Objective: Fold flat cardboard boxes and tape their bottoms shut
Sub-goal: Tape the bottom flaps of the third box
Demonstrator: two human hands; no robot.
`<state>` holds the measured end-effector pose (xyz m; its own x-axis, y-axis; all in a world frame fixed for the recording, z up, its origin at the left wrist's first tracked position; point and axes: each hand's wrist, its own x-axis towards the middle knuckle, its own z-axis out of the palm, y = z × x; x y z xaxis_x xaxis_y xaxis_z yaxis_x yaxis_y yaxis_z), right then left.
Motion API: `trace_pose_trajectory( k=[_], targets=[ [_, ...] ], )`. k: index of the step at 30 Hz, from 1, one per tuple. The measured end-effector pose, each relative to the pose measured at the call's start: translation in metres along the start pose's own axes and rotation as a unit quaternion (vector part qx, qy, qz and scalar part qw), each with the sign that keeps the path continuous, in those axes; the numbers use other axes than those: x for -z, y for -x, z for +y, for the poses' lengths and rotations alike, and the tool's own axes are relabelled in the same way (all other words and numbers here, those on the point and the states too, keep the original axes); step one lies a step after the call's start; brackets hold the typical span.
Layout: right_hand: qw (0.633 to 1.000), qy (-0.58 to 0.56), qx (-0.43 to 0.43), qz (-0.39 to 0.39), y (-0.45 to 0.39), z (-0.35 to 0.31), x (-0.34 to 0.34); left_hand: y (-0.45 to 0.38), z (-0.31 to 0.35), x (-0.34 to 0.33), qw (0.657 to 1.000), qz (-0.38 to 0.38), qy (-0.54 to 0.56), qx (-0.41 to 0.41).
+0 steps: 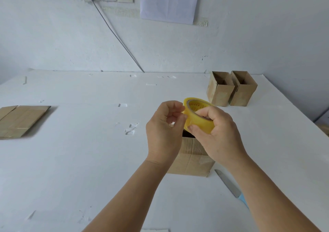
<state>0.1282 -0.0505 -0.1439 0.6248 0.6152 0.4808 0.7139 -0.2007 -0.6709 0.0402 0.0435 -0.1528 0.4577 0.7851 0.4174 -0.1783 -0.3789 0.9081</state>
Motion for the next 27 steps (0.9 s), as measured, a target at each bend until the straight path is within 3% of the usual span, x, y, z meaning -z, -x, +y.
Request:
trace_pose_trajectory(
  k=[8, 14, 21, 27],
  targets=[
    [1.0, -0.008, 0.005, -0.005, -0.0002, -0.0018, 0.0007, 0.0009, -0.0019, 0.0, 0.996, 0.002, -0.056, -0.063],
    [1.0, -0.014, -0.011, -0.01, -0.0028, 0.0007, 0.0003, -0.0007, -0.0029, -0.0036, 1.0, 0.006, -0.018, -0.014],
    [1.0, -0.012, -0.008, -0.006, -0.001, 0.002, 0.001, 0.0022, -0.0025, -0.0061, 0.999, 0.023, -0.017, -0.022],
    [1.0, -0.003, -0.008, -0.013, 0.0023, 0.0064, 0.0019, 0.0058, -0.0081, -0.0074, 0.998, -0.013, -0.046, -0.033]
  ],
)
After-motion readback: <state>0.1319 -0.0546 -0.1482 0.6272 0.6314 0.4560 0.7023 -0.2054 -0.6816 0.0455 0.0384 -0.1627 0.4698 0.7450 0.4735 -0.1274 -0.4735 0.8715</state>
